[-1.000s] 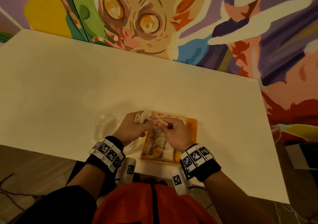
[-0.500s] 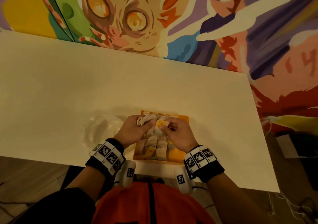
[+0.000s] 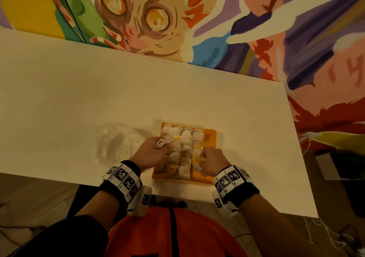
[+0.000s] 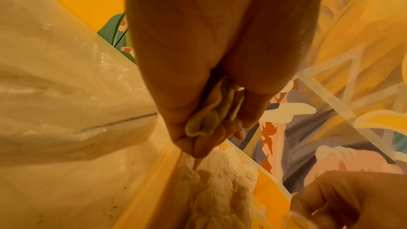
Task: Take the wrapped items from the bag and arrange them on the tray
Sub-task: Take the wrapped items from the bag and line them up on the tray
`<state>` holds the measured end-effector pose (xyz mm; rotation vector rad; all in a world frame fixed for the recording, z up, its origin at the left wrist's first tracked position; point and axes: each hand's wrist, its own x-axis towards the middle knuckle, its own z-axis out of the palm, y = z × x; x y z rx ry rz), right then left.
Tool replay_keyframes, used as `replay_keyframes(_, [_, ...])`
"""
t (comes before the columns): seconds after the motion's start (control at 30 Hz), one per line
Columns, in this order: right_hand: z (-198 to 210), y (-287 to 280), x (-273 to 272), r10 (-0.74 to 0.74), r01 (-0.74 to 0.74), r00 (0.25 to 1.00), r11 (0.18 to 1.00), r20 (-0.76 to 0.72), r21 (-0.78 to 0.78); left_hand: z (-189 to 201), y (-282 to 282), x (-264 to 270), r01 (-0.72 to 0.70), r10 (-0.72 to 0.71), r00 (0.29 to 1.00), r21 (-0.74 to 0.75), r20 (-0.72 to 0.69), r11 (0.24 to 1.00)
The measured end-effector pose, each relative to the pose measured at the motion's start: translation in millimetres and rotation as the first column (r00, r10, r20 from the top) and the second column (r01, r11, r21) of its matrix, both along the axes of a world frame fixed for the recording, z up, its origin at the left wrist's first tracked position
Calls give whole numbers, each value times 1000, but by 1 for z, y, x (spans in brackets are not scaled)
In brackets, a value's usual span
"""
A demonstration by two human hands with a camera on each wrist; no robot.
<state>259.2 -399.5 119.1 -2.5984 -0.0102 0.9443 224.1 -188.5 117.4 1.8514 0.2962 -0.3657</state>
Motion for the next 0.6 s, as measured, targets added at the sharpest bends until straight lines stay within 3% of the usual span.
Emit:
replay_keyframes(0.17, [-3, 13, -5, 26, -21, 999, 994, 42, -104, 1, -2, -2, 5, -5, 1000, 13, 2, 1000])
replay_keyframes(0.6, [-2, 29, 3, -209, 211, 977, 971, 31, -111, 2, -1, -4, 4, -4, 1000, 4, 9, 1000])
